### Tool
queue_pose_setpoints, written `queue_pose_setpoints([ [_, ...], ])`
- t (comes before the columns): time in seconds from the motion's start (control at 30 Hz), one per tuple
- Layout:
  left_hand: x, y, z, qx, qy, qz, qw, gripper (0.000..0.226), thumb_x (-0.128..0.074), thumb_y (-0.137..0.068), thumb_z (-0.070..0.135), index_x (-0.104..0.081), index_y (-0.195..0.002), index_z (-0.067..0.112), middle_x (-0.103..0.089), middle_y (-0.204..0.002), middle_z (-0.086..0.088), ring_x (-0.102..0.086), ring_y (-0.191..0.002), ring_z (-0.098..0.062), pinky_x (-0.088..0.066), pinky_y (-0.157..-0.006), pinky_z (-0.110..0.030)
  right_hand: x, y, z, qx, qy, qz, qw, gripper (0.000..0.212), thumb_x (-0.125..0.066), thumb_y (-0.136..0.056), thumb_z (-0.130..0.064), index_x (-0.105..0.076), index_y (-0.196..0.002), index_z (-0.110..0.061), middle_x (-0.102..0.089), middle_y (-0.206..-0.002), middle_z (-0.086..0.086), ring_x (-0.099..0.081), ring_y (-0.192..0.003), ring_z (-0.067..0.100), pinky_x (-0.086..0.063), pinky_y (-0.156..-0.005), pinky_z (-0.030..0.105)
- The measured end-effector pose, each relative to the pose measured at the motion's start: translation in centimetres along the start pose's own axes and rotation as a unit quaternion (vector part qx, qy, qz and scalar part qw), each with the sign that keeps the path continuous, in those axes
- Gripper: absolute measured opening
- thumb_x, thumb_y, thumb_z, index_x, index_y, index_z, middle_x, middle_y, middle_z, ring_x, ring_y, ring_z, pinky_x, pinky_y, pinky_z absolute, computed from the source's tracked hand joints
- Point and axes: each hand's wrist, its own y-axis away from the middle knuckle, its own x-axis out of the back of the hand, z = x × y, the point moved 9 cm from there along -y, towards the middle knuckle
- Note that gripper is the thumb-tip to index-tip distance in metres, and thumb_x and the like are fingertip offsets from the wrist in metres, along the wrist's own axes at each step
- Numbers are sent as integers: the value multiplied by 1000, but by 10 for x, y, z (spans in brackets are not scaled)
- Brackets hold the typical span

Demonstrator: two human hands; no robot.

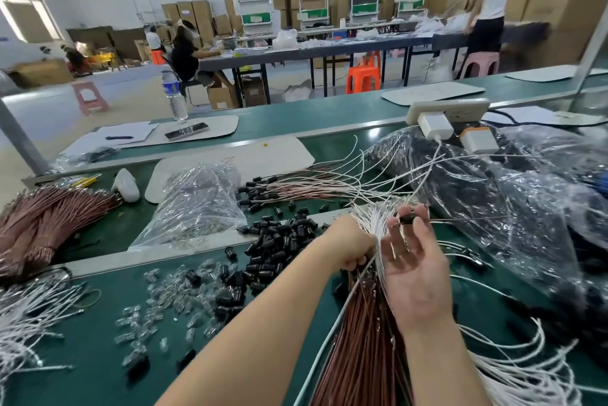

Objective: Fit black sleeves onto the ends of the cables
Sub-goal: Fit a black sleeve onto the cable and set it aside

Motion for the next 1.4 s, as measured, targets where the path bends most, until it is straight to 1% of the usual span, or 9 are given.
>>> queue_pose_setpoints([
  [0.13, 1, 0, -1, 8, 74, 6, 997, 13, -48, -99, 13, -53, -88, 6, -51, -67, -6, -45, -50, -16, -35, -39, -20, -3, -1, 0, -4, 15, -5, 1000, 18, -55, -102, -22, -66, -115, -24, -73, -107, -3, -69, -92, 11, -50, -89, 31],
  [0.23, 19, 7, 16, -68, 16, 82, 994, 23, -45, -100, 19, -49, -79, 10, -51, -68, -9, -49, -58, -23, -43, -51, -30, -6, 1, 1, -11, 5, -26, 1000, 16, -56, -101, -23, -69, -110, -26, -74, -106, -5, -70, -91, 10, -55, -84, 29],
  [0.33, 50, 27, 39, -148, 93, 155, 972, 23, -42, -107, 21, -52, -92, 7, -64, -81, -6, -56, -59, -18, -52, -50, -33, -17, 6, 3, -27, -3, -74, 997, 16, -60, -98, -23, -70, -110, -25, -72, -109, -3, -70, -91, 12, -59, -77, 27],
  [0.53, 160, 104, 51, -278, 360, 322, 830, 15, -39, -109, 22, -50, -103, 13, -68, -85, -6, -66, -61, -9, -59, -62, -25, -44, 23, 29, -117, 17, -186, 975, 19, -60, -100, -14, -71, -115, -19, -70, -117, 5, -69, -104, 22, -58, -92, 36],
  [0.7, 187, 145, -44, -199, 573, 351, 713, 19, -46, -108, 23, -56, -105, 7, -73, -81, -4, -69, -63, -10, -57, -62, -23, -58, 36, 63, -175, 75, -194, 962, 22, -64, -93, -9, -76, -111, -14, -72, -117, 14, -71, -103, 28, -60, -87, 38],
  [0.9, 155, 172, -143, -100, 694, 331, 632, 24, -46, -108, 22, -58, -90, 10, -65, -67, 2, -59, -52, -6, -51, -50, -17, -64, 53, 96, -212, 165, -195, 943, 24, -64, -92, -9, -75, -113, -10, -72, -121, 19, -69, -115, 32, -57, -98, 40],
  [1.07, 149, 181, -178, -78, 666, 337, 661, 21, -46, -108, 26, -58, -95, 15, -63, -72, -1, -54, -51, -9, -47, -44, -20, -63, 55, 104, -188, 165, -179, 952, 29, -64, -88, -6, -72, -116, -4, -71, -121, 21, -68, -117, 31, -55, -99, 36],
  [1.27, 118, 176, -152, -139, 407, 299, 852, 34, -59, -90, 38, -69, -105, 10, -75, -87, -7, -73, -74, -23, -58, -60, -25, -73, 58, 114, -139, 210, -208, 945, 24, -67, -84, -11, -80, -103, -15, -73, -118, 17, -68, -117, 26, -56, -91, 23],
  [1.4, 112, 174, -143, -162, 348, 308, 871, 28, -62, -88, 36, -70, -98, 10, -75, -81, -7, -73, -71, -23, -59, -62, -26, -75, 62, 123, -149, 222, -239, 934, 24, -68, -87, -13, -78, -108, -17, -72, -121, 17, -67, -119, 28, -56, -92, 25],
])
